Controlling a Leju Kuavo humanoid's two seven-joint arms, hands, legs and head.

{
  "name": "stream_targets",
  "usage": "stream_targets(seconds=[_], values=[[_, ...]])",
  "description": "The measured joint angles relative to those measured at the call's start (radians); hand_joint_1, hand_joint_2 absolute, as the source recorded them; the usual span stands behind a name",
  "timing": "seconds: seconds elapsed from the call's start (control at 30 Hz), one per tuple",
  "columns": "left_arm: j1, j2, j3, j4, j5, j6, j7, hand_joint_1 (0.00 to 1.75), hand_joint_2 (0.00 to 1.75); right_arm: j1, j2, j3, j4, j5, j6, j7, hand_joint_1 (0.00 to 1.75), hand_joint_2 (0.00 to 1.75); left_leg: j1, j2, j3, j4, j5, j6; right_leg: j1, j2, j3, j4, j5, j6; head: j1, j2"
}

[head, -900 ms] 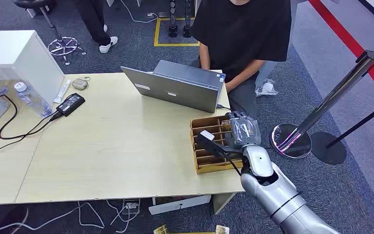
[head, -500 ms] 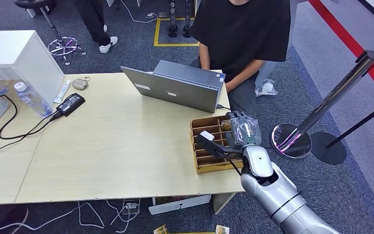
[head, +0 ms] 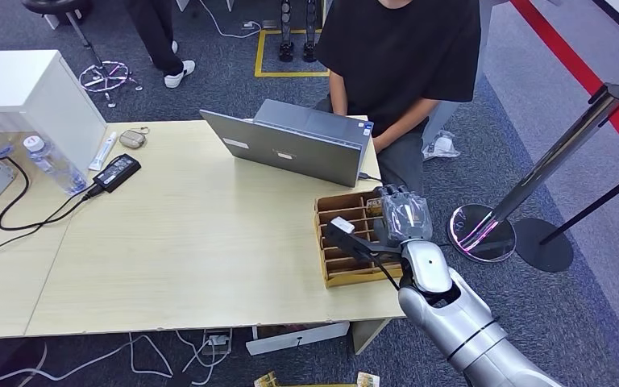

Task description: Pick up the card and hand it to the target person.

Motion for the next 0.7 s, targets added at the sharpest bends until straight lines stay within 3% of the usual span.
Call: stream_targets(seconds=[0.53,0.7], values=[[0.000,-0.001,-0.003,0.000,0.000,0.000,-0.001,0.00,0.00,0.000,0.000,0.004,0.000,-0.002,0.030,-0.002,0.74,1.75,0.000,0.000,0.000,0.000,0.000,0.000,0.000,0.000,0.000,0.000,0.000,0.000,0.000,0.000],[0.000,-0.002,-0.007,0.000,0.000,0.000,-0.001,0.00,0.00,0.000,0.000,0.010,0.000,-0.006,0.033,-0.002,0.83,1.75,0.000,0.000,0.000,0.000,0.000,0.000,0.000,0.000,0.000,0.000,0.000,0.000,0.000,0.000]])
